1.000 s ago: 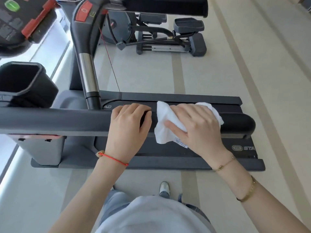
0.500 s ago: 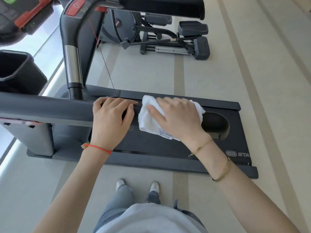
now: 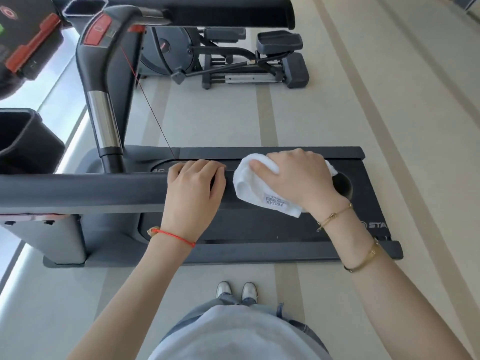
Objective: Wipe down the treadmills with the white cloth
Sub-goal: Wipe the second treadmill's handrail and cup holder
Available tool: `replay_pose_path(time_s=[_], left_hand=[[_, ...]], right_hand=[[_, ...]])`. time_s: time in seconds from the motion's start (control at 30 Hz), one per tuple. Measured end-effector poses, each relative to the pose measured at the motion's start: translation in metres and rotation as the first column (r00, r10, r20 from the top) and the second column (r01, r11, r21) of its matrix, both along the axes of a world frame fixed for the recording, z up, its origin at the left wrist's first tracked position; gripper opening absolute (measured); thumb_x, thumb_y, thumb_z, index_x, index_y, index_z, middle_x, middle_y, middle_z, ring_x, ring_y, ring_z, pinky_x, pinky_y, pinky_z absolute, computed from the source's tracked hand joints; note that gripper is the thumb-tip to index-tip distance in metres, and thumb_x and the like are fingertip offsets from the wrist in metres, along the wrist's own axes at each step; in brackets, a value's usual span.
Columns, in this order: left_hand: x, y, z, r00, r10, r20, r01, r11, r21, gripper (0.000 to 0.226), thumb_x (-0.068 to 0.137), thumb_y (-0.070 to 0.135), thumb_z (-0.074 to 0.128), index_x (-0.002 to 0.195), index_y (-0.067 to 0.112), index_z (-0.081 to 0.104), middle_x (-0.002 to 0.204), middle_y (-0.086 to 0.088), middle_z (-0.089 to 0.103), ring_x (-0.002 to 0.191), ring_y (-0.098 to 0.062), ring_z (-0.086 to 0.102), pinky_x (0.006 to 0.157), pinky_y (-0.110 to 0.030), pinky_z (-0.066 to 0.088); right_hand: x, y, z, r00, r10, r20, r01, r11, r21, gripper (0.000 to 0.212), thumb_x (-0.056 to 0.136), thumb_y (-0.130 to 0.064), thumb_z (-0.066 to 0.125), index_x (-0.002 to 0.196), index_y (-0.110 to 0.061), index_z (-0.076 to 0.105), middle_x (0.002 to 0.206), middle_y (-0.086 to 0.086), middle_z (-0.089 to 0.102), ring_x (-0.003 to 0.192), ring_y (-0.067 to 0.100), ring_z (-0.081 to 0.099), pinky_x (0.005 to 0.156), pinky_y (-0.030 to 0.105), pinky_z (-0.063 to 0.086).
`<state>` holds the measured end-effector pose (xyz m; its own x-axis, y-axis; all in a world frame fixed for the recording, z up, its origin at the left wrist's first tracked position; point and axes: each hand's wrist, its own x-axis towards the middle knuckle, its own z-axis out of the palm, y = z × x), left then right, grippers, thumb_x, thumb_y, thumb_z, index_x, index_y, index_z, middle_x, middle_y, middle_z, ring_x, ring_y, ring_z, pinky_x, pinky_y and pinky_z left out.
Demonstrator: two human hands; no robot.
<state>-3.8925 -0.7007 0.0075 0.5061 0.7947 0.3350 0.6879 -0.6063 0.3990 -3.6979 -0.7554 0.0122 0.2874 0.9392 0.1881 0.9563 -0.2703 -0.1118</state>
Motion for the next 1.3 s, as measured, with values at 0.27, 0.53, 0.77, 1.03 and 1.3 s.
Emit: replay_pose_path(time_s=[0.27,0.53,0.77,1.03,1.3], left_hand=[[0.030,-0.009,0.005,0.981,-0.190,0.025,0.191,0.979,-0.075,0.021,0.096,0.010,0.050,0.095,0.010,0.071,0.089,0.000,0.070,0.077,-0.026,0.059,0.084,-0.038,0.044],[0.068,-0.032,0.006,0.972,-0.233,0.038,0.236,0.969,-0.080,0.022,0.098,0.016,0.051,0.109,0.012,0.070,0.104,0.000,0.071,0.093,-0.024,0.063,0.091,-0.037,0.044],[0.111,-0.058,0.001,0.987,-0.159,0.028,0.160,0.986,-0.037,0.019,0.097,0.015,0.054,0.104,0.014,0.071,0.098,0.003,0.072,0.090,-0.022,0.064,0.091,-0.034,0.040],[0.130,-0.070,-0.002,0.999,-0.047,-0.007,0.047,0.999,0.009,0.028,0.097,0.021,0.045,0.098,0.019,0.072,0.094,0.008,0.073,0.088,-0.019,0.065,0.090,-0.035,0.037],[0.134,-0.071,-0.006,1.000,-0.016,-0.013,0.017,0.998,0.065,0.029,0.098,0.019,0.043,0.096,0.021,0.071,0.089,0.010,0.071,0.083,-0.018,0.063,0.089,-0.034,0.038]], right_hand=[[0.001,-0.043,-0.028,0.986,0.041,0.159,-0.117,0.858,0.501,0.035,0.096,-0.048,0.053,0.091,-0.018,0.070,0.086,-0.004,0.067,0.083,0.021,0.062,0.085,0.034,0.044],[0.045,-0.081,-0.044,0.945,0.033,-0.326,0.153,0.835,0.529,0.035,0.097,-0.050,0.048,0.115,-0.022,0.058,0.114,-0.012,0.058,0.109,0.014,0.051,0.096,0.030,0.040],[0.087,-0.081,-0.035,0.460,-0.005,-0.888,0.315,0.936,0.158,0.030,0.083,-0.065,0.052,0.090,-0.040,0.068,0.084,-0.019,0.070,0.078,-0.006,0.064,0.063,0.006,0.044],[0.085,-0.106,-0.056,0.513,0.201,-0.835,0.166,0.931,0.326,0.030,0.095,-0.057,0.046,0.119,-0.040,0.052,0.114,-0.016,0.060,0.110,0.010,0.057,0.088,0.026,0.046],[0.107,-0.075,-0.039,0.408,0.038,-0.912,0.123,0.988,0.096,0.035,0.083,-0.065,0.046,0.087,-0.038,0.067,0.082,-0.013,0.071,0.079,0.004,0.066,0.073,0.030,0.052]])
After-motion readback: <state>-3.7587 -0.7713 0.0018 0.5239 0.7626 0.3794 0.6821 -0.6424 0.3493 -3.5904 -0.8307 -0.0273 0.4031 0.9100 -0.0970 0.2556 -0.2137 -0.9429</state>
